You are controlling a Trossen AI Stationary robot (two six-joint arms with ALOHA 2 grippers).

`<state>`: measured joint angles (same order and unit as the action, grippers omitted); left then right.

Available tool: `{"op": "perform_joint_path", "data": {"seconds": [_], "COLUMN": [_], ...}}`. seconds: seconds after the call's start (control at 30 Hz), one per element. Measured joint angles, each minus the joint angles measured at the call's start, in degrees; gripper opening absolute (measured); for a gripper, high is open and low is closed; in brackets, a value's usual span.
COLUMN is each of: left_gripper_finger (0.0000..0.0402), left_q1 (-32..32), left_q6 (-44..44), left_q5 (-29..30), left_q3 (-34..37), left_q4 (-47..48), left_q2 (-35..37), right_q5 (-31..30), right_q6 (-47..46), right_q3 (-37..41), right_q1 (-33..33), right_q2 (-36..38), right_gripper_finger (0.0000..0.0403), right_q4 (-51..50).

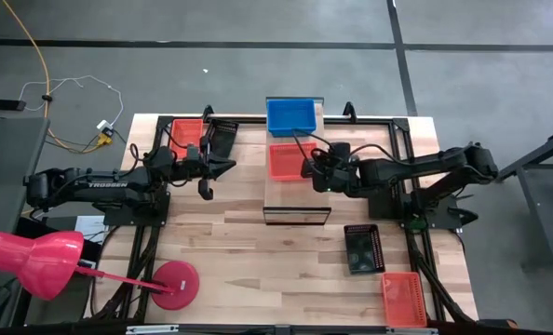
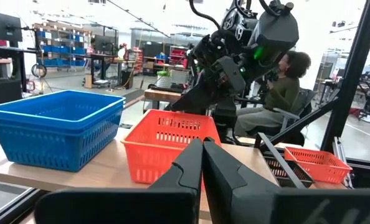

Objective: Stack baskets on shelf by color
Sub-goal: Stack the top orange bin on top of the orange bin on the shelf

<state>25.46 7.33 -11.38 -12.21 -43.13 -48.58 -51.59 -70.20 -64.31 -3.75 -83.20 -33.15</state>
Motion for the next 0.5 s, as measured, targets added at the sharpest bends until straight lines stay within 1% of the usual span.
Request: {"op": "perform_joint_path", "data": {"seconds": [0.17,0.3,0.4,0.43,0.5], "left_gripper_finger": [0.0001,0.0001,0.0001,0.0001,0.0001], "left_q1": [0.0,0.0,0.0,0.0,0.0], "left_q6": [-1.0,-1.1,-1.3,-1.7,-2.0], "left_q5": [0.0,0.0,-0.2,-0.2,-0.2], "left_q3": [0.0,0.0,0.0,0.0,0.0], "left_q4": [0.0,0.5,1.6,1.9,2.1], "left_q2": [0.0,0.0,0.0,0.0,0.1], "right_q5": [-3.1,-3.8,-3.4,-3.2,-2.7], "right_q6": [8.2,16.5,21.0,21.0,17.0], "right_q3": [-1.0,-2.0,-2.1,-2.1,-1.8], "right_q1": [0.0,-0.5,-1.8,-2.4,-3.5], "right_q2": [0.9,3.5,6.1,6.9,8.4], "right_gripper_finger": [0.0162,0.0181,0.0185,0.0185,0.0185], "right_q4": [-1.5,-5.3,-13.1,-17.4,-26.0]}}
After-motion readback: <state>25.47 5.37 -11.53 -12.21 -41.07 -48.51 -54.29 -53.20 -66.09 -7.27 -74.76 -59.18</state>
